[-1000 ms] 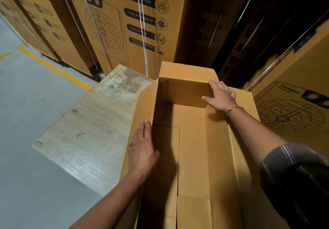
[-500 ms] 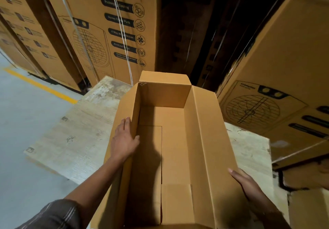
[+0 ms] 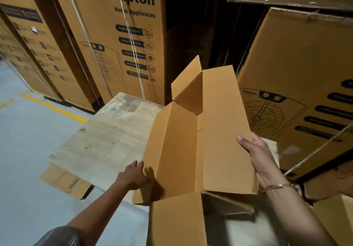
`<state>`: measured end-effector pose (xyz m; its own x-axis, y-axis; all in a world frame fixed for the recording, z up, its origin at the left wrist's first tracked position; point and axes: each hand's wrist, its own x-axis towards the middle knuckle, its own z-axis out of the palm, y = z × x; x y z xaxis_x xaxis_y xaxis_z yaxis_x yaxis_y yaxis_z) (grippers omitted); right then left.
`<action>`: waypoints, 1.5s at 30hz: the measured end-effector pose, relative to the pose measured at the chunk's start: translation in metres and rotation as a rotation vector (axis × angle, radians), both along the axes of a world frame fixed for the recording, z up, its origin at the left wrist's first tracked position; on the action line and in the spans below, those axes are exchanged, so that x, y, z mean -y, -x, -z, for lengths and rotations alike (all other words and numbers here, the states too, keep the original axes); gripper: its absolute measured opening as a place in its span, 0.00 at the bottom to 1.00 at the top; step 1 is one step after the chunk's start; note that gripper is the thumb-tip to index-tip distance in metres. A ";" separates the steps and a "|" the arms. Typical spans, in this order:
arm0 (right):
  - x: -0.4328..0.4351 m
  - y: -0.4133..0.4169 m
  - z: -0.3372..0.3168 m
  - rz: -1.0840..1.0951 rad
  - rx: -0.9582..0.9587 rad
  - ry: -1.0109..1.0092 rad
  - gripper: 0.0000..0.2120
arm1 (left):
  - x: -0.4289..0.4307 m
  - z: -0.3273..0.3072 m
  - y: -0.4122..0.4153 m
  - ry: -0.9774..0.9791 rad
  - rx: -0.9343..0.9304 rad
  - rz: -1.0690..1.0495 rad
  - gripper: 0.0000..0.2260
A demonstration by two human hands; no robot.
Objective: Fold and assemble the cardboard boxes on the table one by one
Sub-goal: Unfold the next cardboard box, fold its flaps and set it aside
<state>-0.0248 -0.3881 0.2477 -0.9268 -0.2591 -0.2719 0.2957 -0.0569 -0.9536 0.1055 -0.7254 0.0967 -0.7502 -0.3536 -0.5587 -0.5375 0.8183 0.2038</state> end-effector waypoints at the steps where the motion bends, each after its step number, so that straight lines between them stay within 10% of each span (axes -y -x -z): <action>1: 0.012 -0.003 0.000 0.004 -0.019 -0.025 0.13 | -0.001 0.001 -0.006 0.001 0.008 0.002 0.35; 11: 0.143 -0.022 0.032 -0.280 -0.046 -0.333 0.08 | -0.015 -0.072 -0.012 -0.391 -0.696 -0.357 0.40; 14: 0.164 -0.027 0.033 -0.354 0.045 -0.343 0.26 | -0.034 -0.104 -0.012 -0.299 -0.807 -0.210 0.41; 17: 0.153 -0.032 0.032 -0.289 -0.041 -0.413 0.41 | -0.054 -0.112 -0.016 -0.106 -0.699 0.054 0.48; 23: 0.054 -0.044 0.065 0.134 -0.278 -0.477 0.11 | -0.063 -0.076 -0.012 -0.113 -0.511 0.009 0.55; 31: 0.052 -0.087 0.107 -0.257 0.148 -0.474 0.25 | -0.051 -0.070 0.001 -0.096 -0.584 -0.063 0.53; 45: 0.185 -0.095 0.096 -0.729 -0.625 -0.819 0.38 | 0.120 -0.030 -0.051 -0.552 -0.716 -0.536 0.41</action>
